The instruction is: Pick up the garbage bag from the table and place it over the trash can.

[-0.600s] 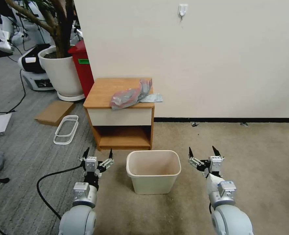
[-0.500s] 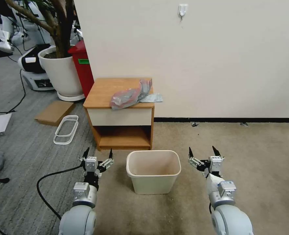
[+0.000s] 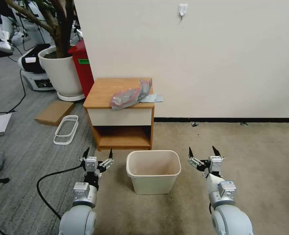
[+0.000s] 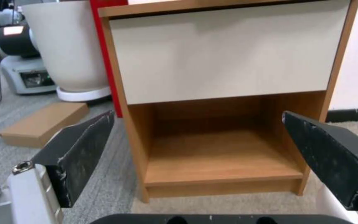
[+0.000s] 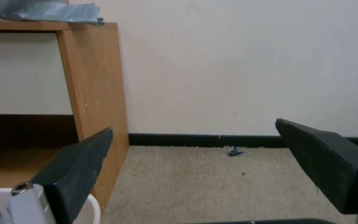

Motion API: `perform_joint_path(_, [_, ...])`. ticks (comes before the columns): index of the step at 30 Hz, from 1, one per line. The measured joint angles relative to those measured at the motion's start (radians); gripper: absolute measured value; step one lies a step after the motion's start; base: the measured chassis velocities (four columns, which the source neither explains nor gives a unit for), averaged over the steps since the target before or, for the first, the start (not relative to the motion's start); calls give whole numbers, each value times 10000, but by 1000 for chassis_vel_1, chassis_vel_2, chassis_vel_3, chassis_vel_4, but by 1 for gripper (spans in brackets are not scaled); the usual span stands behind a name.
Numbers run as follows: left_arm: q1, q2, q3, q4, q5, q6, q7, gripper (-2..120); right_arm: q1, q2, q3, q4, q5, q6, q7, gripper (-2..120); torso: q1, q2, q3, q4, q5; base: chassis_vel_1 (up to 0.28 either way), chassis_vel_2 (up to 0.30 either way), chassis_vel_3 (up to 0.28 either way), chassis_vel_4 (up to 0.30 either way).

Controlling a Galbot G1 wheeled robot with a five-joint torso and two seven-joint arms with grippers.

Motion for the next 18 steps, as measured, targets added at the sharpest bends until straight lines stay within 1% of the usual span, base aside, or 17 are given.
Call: perform_joint_path(18, [0, 0, 0, 0, 0, -1, 0, 100, 0, 0, 0, 0, 0, 0, 0, 100, 0, 0, 0, 0, 0, 0, 0, 0, 0])
